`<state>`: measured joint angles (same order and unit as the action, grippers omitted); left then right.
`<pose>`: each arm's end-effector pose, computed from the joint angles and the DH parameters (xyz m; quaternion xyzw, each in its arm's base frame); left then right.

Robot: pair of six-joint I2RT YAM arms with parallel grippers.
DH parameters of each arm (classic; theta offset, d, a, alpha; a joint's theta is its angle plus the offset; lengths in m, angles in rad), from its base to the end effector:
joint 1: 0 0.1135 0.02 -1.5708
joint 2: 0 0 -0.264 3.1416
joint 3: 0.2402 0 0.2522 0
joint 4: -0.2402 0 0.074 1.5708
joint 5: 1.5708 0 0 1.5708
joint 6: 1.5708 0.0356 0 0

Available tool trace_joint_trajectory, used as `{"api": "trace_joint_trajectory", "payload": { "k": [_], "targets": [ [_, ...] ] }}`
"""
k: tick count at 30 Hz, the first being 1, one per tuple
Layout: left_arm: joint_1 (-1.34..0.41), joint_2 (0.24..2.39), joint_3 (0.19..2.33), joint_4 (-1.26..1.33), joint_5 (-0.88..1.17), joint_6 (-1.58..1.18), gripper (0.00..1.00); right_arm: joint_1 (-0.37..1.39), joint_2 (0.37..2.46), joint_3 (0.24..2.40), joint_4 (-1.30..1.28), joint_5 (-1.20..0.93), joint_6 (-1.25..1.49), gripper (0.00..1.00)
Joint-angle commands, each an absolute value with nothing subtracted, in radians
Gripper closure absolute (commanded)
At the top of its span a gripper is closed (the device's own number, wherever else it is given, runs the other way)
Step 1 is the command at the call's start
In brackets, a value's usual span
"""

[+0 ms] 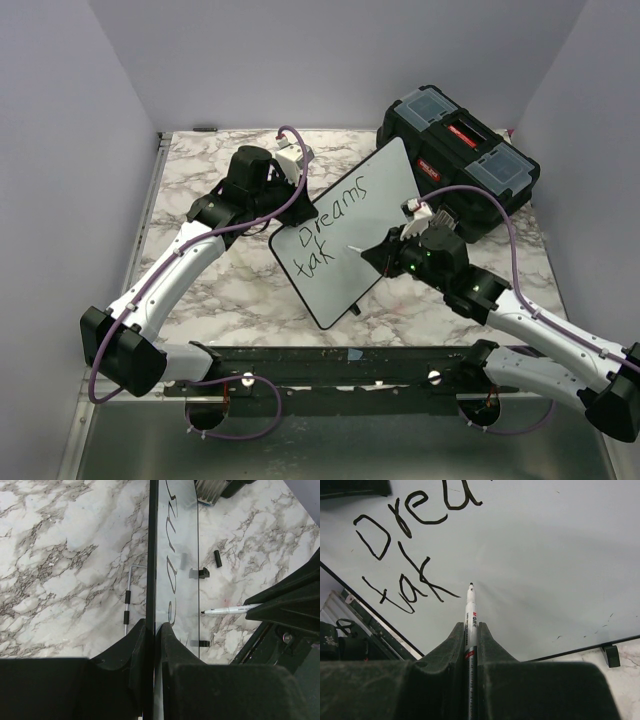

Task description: Write a sentence on the whiteboard

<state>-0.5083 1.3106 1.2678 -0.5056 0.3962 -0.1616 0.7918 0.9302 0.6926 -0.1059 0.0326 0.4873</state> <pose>0.2471 -0.1534 0.3624 0.2423 0.8257 -0.3198 0.3966 0.1537 0.1540 0.2889 -0.1147 0.8094 0.3330 0.4699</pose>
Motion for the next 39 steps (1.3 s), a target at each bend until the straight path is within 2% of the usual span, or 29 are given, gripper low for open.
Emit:
{"api": "trace_joint_trajectory", "payload": {
  "k": [1,39],
  "targets": [
    [-0.540,1.349,1.225,-0.675,0.346,-0.095,1.00,0.787,0.928,0.705,-0.070,0.006,0.460,0.99],
    [-0.541,1.353,1.227,-0.676,0.347,-0.096,1.00,0.788,1.021,0.727,0.067,-0.139,0.446,0.99]
  ]
}}
